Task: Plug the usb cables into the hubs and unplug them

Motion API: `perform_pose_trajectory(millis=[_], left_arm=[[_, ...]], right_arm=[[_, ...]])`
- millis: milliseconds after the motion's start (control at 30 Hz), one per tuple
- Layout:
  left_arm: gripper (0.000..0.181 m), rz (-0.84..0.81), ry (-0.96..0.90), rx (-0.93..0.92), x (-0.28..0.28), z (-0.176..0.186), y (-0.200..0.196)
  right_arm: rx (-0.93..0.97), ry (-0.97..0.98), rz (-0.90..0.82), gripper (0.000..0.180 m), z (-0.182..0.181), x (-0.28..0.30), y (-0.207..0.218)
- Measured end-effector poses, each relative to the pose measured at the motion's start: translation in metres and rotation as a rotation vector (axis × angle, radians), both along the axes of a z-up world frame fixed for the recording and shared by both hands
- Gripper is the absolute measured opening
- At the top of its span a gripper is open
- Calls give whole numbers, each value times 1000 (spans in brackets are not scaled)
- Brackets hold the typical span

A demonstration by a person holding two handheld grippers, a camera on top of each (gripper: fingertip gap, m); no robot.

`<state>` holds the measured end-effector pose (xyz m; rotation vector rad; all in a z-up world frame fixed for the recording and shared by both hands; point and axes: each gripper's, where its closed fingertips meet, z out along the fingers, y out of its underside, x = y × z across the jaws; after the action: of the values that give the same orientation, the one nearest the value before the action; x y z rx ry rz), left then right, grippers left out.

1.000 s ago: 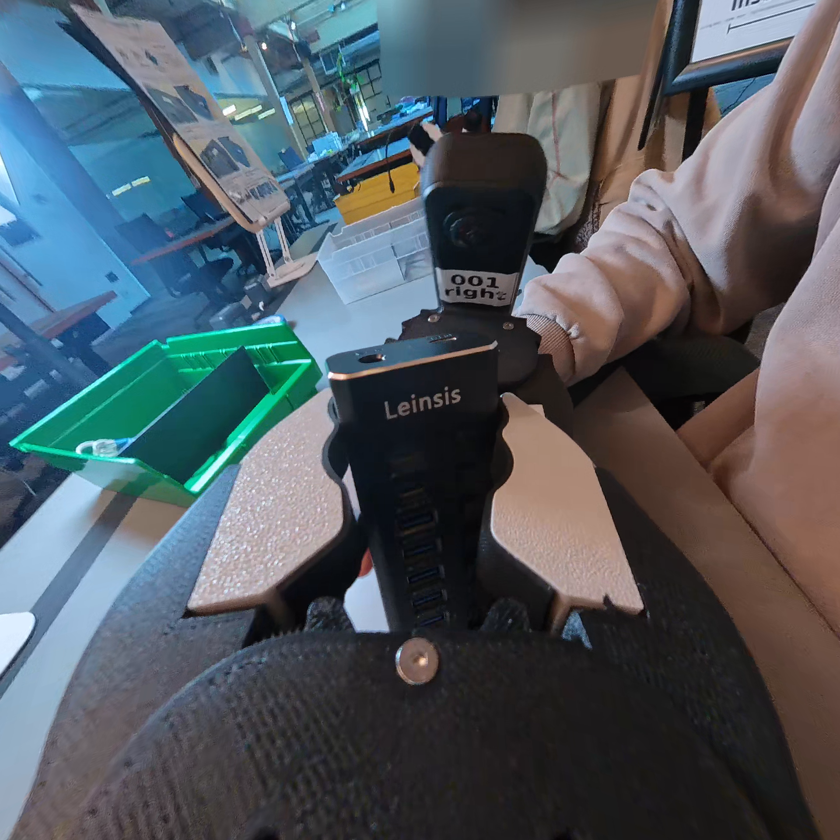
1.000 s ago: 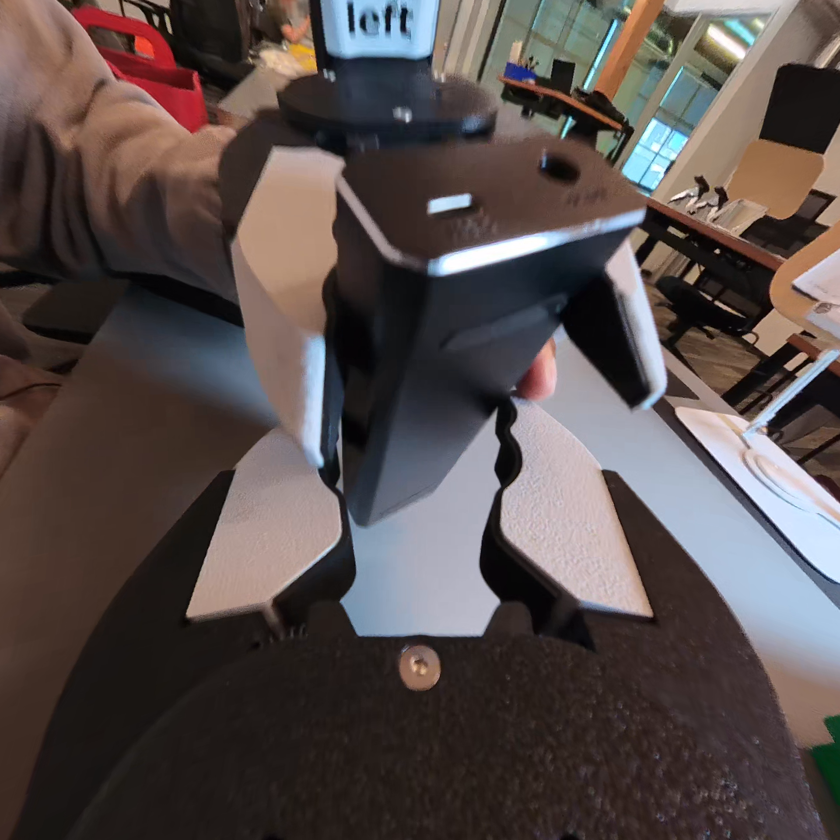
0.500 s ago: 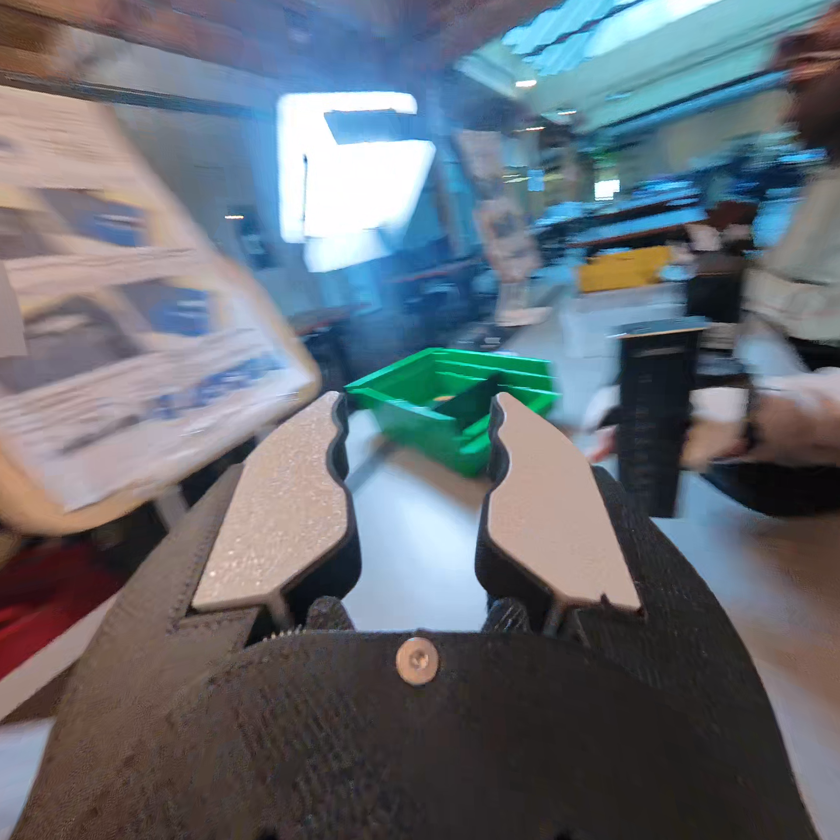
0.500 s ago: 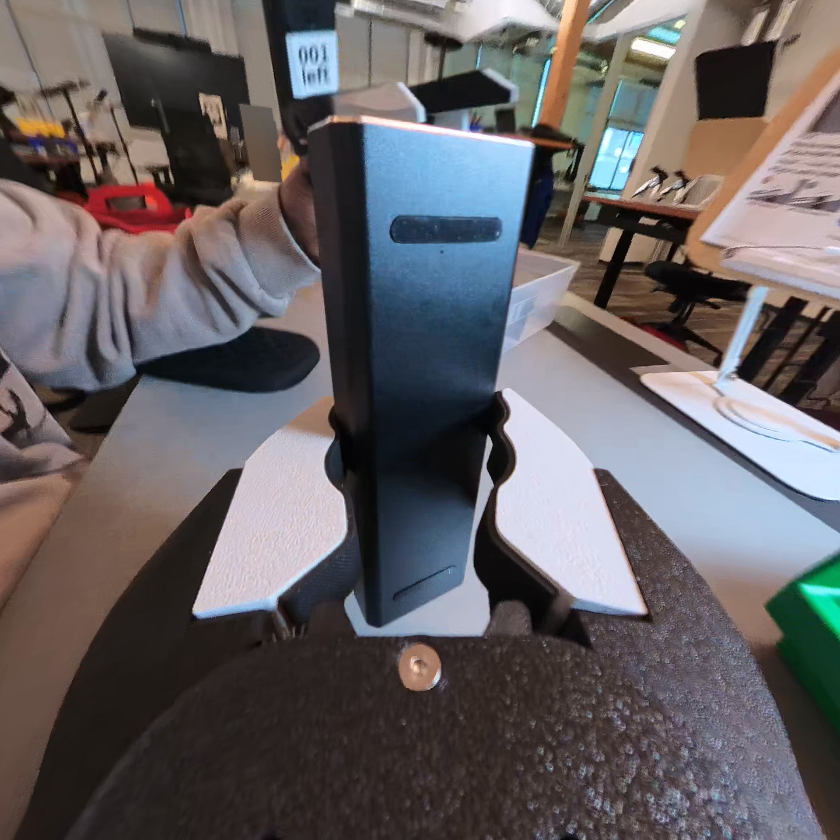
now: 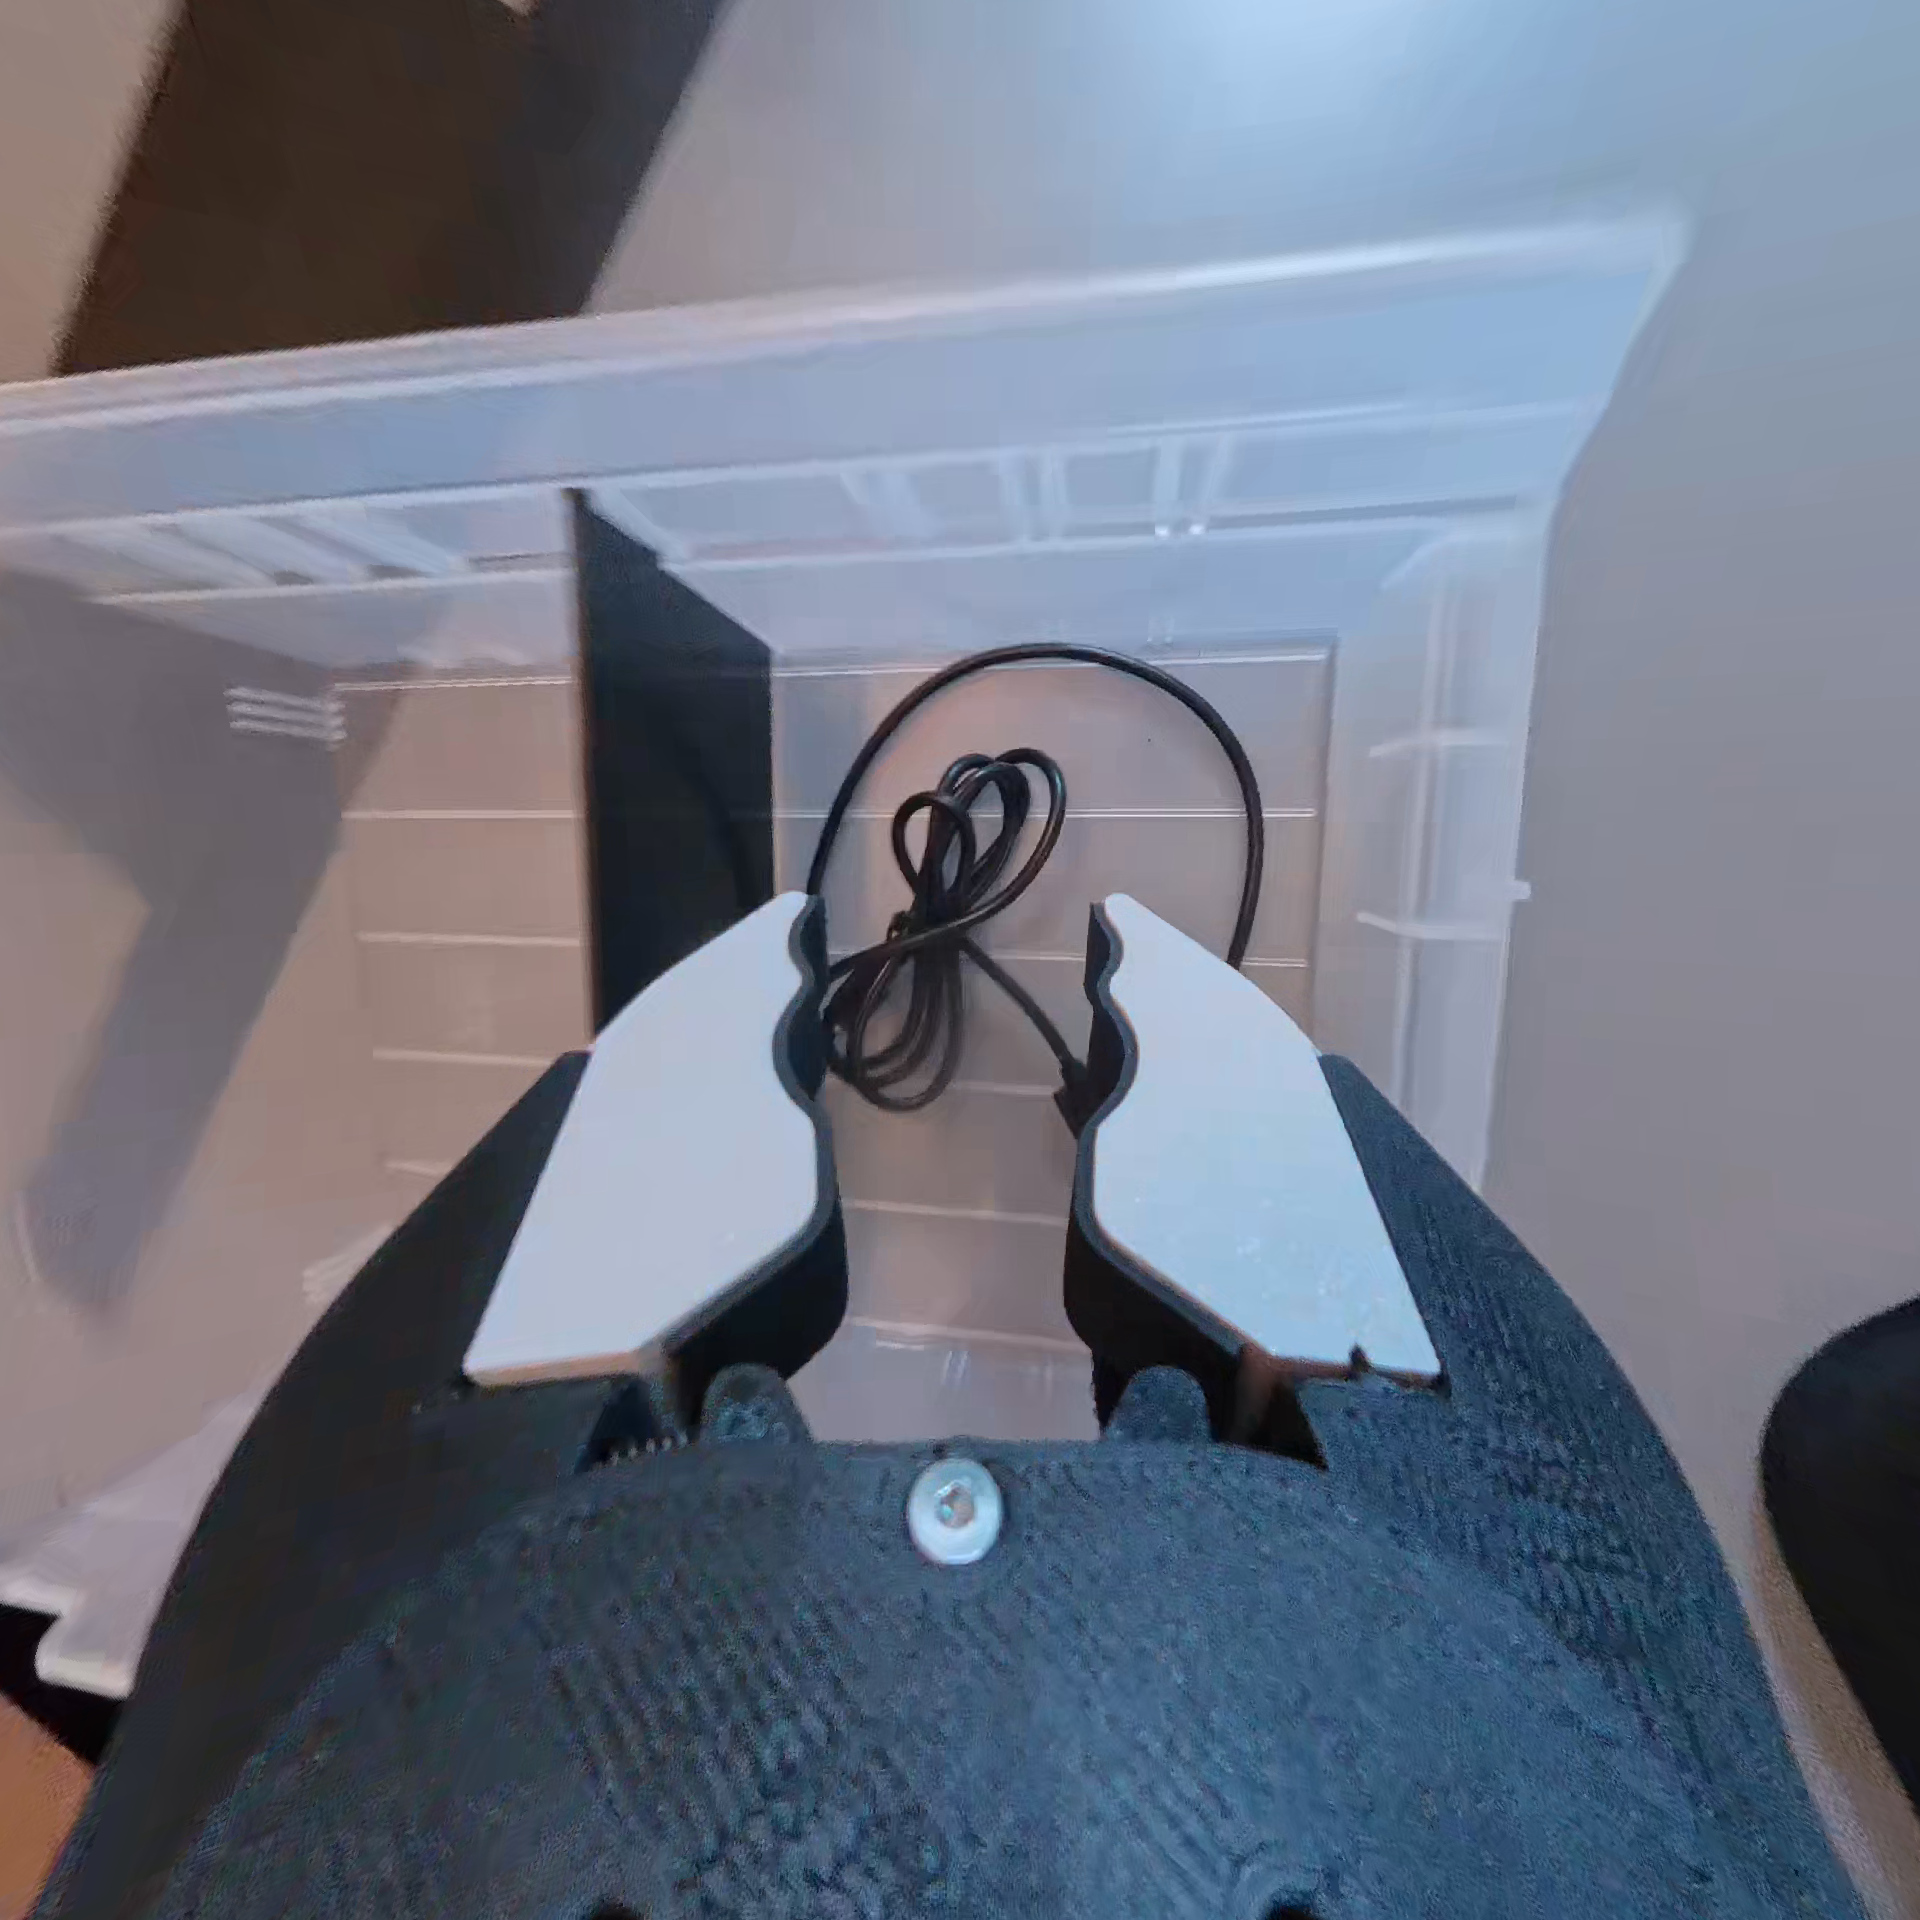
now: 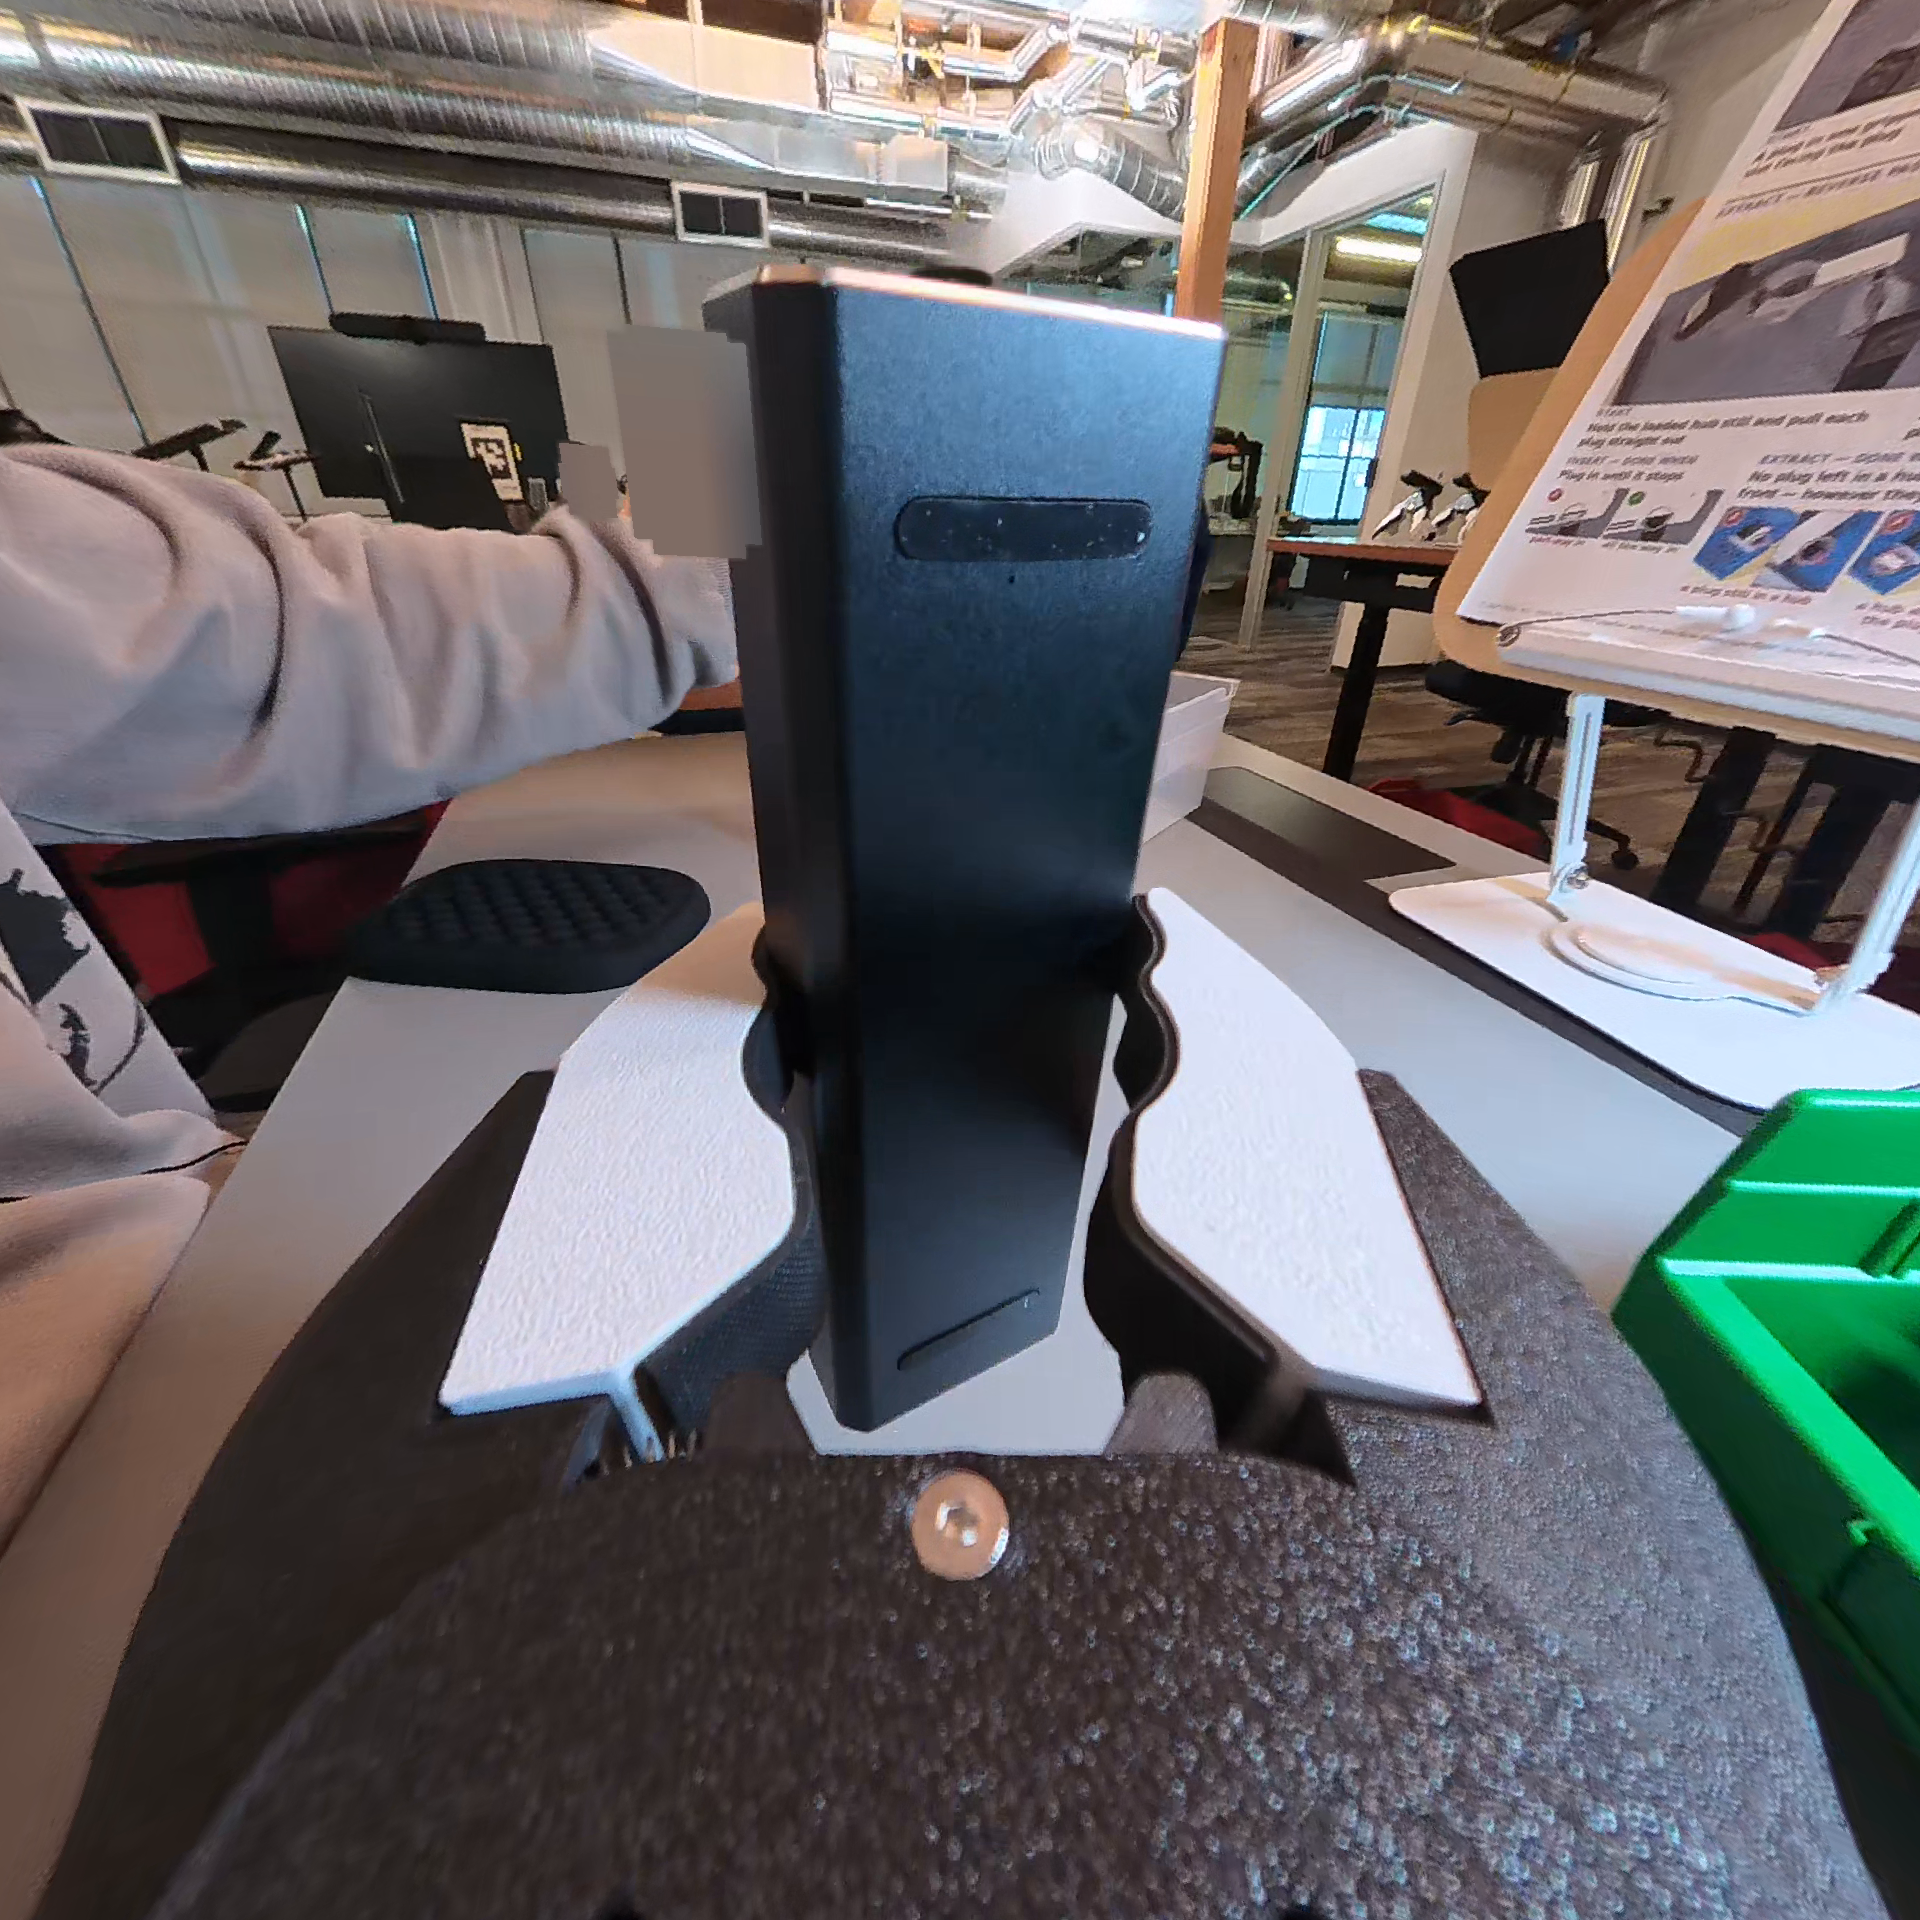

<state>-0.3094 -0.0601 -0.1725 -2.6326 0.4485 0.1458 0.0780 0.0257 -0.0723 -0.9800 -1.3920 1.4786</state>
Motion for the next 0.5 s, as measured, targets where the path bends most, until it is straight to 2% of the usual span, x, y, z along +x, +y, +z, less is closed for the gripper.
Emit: perform_pose_trajectory(millis=[133,233,333,433,500], left_arm=[[45,-33,163,-188,-7,-41,5],[21,-58,268,-227,-15,-46,5],[15,-43,233,-102,-10,-12,11],[13,-32,150,123,6,51,17],[13,-38,22,306,29,100,21]], right_arm=[[-15,-7,3,61,-3,0,1],[-13,-9,-6,61,-3,3,3],[-19,-3,-8,61,-2,5,6],[-30,-1,-5,61,-2,5,7],[-37,-5,3,61,-3,4,7]])
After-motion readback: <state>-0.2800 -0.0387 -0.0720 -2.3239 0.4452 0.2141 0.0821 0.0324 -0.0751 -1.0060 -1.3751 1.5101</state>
